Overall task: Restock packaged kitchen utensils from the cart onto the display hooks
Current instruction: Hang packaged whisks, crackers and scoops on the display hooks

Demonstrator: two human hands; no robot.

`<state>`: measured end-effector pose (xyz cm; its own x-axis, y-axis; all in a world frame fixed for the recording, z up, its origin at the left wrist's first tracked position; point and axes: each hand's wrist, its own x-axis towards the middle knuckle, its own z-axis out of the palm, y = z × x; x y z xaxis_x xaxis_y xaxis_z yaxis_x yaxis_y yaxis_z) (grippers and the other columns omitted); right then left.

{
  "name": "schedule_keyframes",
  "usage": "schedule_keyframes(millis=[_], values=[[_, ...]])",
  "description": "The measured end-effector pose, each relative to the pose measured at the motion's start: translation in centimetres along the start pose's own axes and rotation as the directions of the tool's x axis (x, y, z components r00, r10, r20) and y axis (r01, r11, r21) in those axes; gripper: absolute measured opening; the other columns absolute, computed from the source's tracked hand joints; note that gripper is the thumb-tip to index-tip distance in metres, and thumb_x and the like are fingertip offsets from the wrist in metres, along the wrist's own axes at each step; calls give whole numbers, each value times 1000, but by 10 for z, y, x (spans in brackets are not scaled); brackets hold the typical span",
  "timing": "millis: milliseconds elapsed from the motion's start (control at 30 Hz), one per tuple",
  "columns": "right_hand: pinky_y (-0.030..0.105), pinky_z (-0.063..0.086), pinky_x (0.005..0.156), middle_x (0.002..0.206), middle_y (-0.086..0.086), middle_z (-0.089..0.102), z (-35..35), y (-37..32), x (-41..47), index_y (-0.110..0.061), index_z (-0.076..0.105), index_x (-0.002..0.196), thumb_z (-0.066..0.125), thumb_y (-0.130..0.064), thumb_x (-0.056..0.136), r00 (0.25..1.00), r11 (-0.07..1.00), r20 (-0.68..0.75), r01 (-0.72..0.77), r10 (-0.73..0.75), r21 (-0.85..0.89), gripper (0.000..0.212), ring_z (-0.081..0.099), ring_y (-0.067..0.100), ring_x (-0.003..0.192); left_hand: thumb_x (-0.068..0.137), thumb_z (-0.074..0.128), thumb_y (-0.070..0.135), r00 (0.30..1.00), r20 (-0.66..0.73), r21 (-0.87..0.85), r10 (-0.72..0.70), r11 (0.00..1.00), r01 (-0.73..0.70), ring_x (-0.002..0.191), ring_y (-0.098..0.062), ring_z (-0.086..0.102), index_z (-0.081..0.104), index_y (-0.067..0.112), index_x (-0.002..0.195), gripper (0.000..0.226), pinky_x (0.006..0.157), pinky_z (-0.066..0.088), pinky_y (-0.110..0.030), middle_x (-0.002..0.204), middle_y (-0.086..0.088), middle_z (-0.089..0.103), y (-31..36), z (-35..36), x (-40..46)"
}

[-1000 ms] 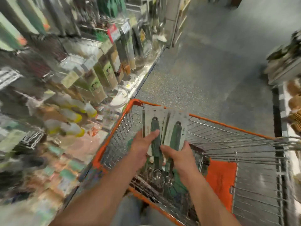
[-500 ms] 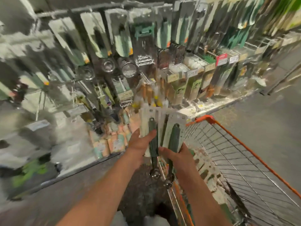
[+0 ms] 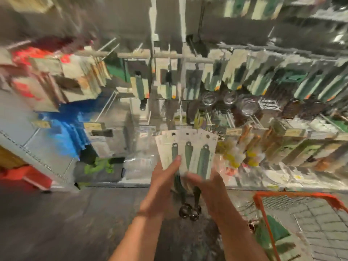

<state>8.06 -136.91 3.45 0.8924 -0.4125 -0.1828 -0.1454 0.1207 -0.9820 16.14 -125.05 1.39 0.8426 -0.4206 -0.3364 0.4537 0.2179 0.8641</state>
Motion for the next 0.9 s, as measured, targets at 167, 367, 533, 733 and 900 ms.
schedule_keyframes(millis=[167, 367, 533, 733, 900], values=[[44, 56, 99, 123, 2, 75, 80, -11, 23, -19, 66, 133, 68, -10, 97, 993, 999, 116, -3, -3, 50, 38, 71, 21, 115, 100, 66, 32, 994, -106, -49, 25, 998, -31, 101, -27, 77, 68, 19, 127, 31, 89, 61, -47, 112, -6, 79, 54, -62, 2], [49, 55, 102, 114, -5, 78, 150, -16, 53, -23, 71, 125, 78, -15, 90, 998, 992, 31, -65, 62, 108, 37, 74, 19, 107, 95, 71, 40, 985, -167, -96, 52, 993, -69, 99, -19, 77, 64, 32, 127, 33, 88, 61, -45, 108, 5, 79, 97, -113, 13], [43, 58, 96, 109, -6, 79, 171, -31, 75, -23, 71, 123, 80, -13, 89, 998, 994, -9, -55, 56, 98, 36, 75, 16, 102, 93, 76, 30, 988, -145, -104, 54, 992, -70, 106, -20, 75, 67, 29, 125, 34, 97, 57, -45, 114, 2, 78, 116, -125, 21], [28, 58, 80, 108, -11, 79, 178, -42, 111, -25, 69, 120, 76, -24, 93, 994, 985, 10, -107, 106, 138, 28, 74, 12, 100, 92, 77, 18, 975, -200, -77, 92, 991, -109, 97, -16, 77, 68, 25, 124, 34, 90, 58, -40, 109, 1, 80, 139, -125, 51], [20, 54, 74, 109, -9, 79, 174, -57, 151, -22, 70, 121, 77, -18, 92, 997, 991, 26, -80, 78, 102, 30, 75, 9, 96, 89, 81, 23, 950, -285, -35, 124, 990, -140, 103, -22, 76, 67, 25, 122, 36, 100, 55, -50, 109, 0, 79, 155, -125, 83]])
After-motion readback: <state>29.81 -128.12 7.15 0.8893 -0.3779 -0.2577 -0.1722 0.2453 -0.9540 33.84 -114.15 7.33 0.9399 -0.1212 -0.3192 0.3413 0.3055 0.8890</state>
